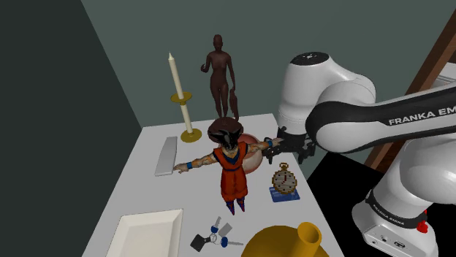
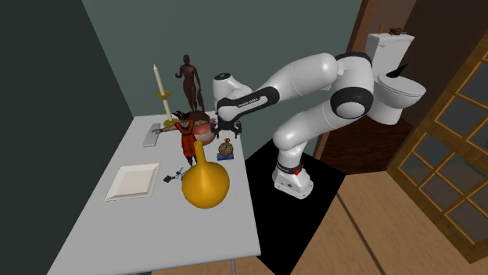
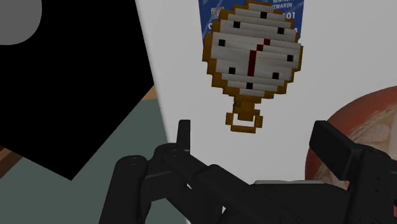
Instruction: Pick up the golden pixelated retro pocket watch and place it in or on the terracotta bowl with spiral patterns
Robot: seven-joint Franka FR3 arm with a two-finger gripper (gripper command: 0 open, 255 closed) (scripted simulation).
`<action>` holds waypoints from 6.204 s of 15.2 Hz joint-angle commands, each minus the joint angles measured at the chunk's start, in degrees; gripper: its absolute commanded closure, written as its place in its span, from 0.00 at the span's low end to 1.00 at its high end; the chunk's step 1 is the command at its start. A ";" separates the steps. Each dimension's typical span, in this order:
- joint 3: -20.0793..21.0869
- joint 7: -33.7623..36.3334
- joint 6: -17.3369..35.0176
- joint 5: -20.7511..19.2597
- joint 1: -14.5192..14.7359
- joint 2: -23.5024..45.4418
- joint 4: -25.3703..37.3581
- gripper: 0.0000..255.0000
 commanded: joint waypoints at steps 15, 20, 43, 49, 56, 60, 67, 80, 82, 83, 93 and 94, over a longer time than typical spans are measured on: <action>2.23 0.48 6.49 1.10 -0.54 4.14 -2.30 1.00; 2.22 0.48 6.48 1.09 -0.55 4.15 -2.28 1.00; -4.47 -1.45 -7.83 -0.67 -0.09 -3.97 3.39 0.00; -6.62 -4.67 -1.80 4.07 1.68 -2.78 -3.12 0.00; -5.13 -4.93 3.18 5.56 2.04 0.21 -5.14 0.00; -5.13 -4.93 3.18 5.56 2.04 0.22 -5.14 0.00; -4.74 -4.68 3.71 5.65 1.96 1.11 -4.71 1.00; -7.85 -4.02 -6.04 2.70 1.53 -4.58 -0.61 1.00; -8.38 -3.87 -7.91 2.14 1.35 -5.32 0.55 1.00; -8.63 -3.79 -8.83 1.87 1.26 -5.66 1.14 1.00; -10.99 -3.11 -17.32 -0.56 0.36 -7.70 7.67 1.00; -11.20 -3.04 -18.11 -0.78 0.27 -7.79 8.38 1.00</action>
